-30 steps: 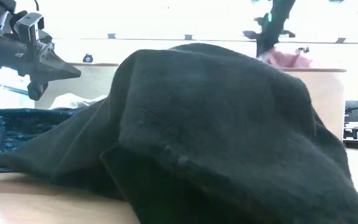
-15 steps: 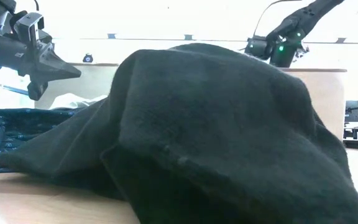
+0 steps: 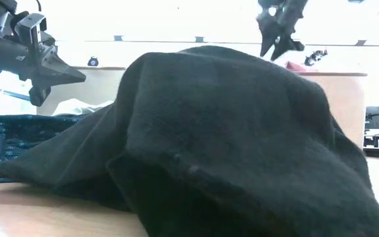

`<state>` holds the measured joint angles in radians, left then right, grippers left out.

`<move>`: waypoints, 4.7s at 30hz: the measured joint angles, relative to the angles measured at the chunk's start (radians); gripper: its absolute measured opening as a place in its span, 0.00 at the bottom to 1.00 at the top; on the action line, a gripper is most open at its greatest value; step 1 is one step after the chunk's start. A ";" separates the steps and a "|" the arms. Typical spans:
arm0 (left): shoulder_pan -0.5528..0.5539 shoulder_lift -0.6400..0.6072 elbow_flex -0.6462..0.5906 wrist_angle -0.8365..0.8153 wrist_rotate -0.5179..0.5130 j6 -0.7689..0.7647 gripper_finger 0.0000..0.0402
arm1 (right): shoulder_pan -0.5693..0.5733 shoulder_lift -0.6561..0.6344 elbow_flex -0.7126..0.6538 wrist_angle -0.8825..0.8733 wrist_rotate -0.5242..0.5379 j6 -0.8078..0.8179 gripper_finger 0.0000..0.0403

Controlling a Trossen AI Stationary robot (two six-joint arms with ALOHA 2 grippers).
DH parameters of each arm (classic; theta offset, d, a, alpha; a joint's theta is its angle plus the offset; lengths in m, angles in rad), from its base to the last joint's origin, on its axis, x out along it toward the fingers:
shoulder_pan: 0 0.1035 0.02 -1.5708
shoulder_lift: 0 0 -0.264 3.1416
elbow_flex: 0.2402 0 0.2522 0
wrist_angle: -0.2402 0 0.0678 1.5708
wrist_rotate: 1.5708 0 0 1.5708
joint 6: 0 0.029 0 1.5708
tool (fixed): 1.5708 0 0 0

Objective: Sort clothes
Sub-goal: Put the pink polo into the top right laundry bin, then put the black shirt into the top left laundry bin

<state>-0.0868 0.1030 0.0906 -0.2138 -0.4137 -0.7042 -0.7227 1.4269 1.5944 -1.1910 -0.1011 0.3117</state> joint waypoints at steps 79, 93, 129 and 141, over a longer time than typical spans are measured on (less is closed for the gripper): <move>-0.159 1.869 1.211 0.070 0.317 0.787 0.71 | 0.713 -0.336 -0.204 0.242 0.568 -0.007 0.34; -0.166 2.043 1.224 -0.034 0.193 0.643 0.25 | 0.713 -0.336 -0.204 0.238 0.562 0.029 0.34; 0.521 1.193 1.573 -0.362 -0.387 1.489 0.03 | 0.713 -0.334 -0.203 0.405 0.696 0.244 0.34; 0.725 1.430 1.572 -1.051 0.195 0.946 0.03 | 0.713 -0.334 -0.203 0.403 0.693 0.291 0.34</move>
<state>0.6380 1.5331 1.6627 -1.2645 -0.2191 0.2420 -0.0101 1.0927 1.3914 -0.7879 0.5919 0.6029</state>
